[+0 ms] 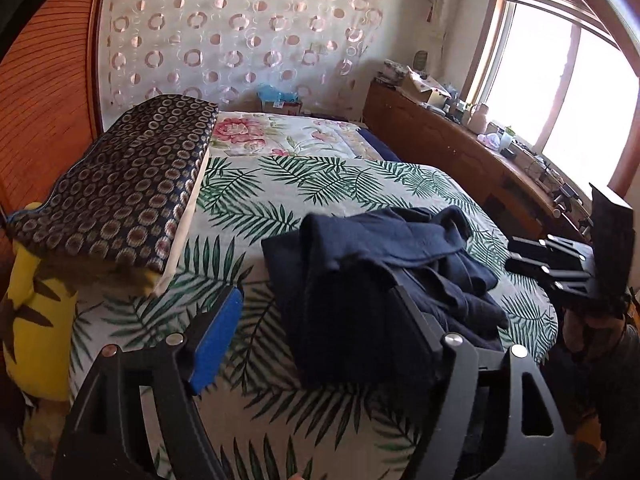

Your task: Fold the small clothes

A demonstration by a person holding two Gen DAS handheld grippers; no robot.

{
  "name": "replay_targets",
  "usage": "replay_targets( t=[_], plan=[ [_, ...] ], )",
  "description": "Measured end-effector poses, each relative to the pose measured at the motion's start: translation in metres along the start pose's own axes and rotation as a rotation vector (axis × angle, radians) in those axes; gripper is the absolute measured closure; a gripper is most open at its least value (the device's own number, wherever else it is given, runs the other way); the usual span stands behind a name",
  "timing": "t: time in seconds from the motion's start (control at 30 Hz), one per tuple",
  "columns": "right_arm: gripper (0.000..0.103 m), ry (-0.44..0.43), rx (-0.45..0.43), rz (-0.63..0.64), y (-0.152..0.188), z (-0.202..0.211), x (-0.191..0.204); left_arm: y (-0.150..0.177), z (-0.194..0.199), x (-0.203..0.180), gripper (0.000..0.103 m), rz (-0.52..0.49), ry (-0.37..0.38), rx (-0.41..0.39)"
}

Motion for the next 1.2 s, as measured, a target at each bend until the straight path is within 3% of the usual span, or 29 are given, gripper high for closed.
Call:
replay_targets(
  t=[0.27,0.57,0.7,0.77,0.87,0.9,1.03,1.2],
  plan=[
    [0.06,-0.185,0.079,0.063,0.062,0.033,0.065,0.035,0.024,-0.005,0.027,0.047,-0.006,-0.017],
    [0.06,-0.229,0.191,0.08,0.108,-0.004,0.083,0.047,0.027,-0.006,0.027,0.081,0.013,-0.017],
    [0.06,-0.201,0.191,0.127,0.109,-0.029,0.082,0.046,0.028,-0.008,0.027,0.075,0.017,-0.023],
    [0.065,-0.179,0.177,0.16,0.11,-0.031,0.086,0.045,0.028,-0.009,0.027,0.074,0.019,-0.027],
    [0.094,-0.144,0.143,0.198,0.114,-0.031,0.082,0.044,0.03,-0.01,0.027,0.073,0.022,-0.034],
    [0.099,-0.151,0.15,0.185,0.113,-0.03,0.081,0.044,0.03,-0.011,0.027,0.072,0.024,-0.037],
    [0.102,-0.177,0.163,0.175,0.111,-0.025,0.081,0.044,0.027,-0.012,0.027,0.075,0.028,-0.033],
    [0.102,-0.22,0.055,0.186,0.076,0.024,0.072,0.045,0.021,-0.01,0.027,0.08,0.027,-0.025]
  ],
)
Point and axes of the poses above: each gripper's, at about its wrist camera, not at the fingertips, and z roughly against the way its jaws point, x to its left, y to its underside, the point moved 2 cm from there along -z, roughly the way its jaws point, and after that the axes turned 14 degrees about -z, right-handed, at the moved point
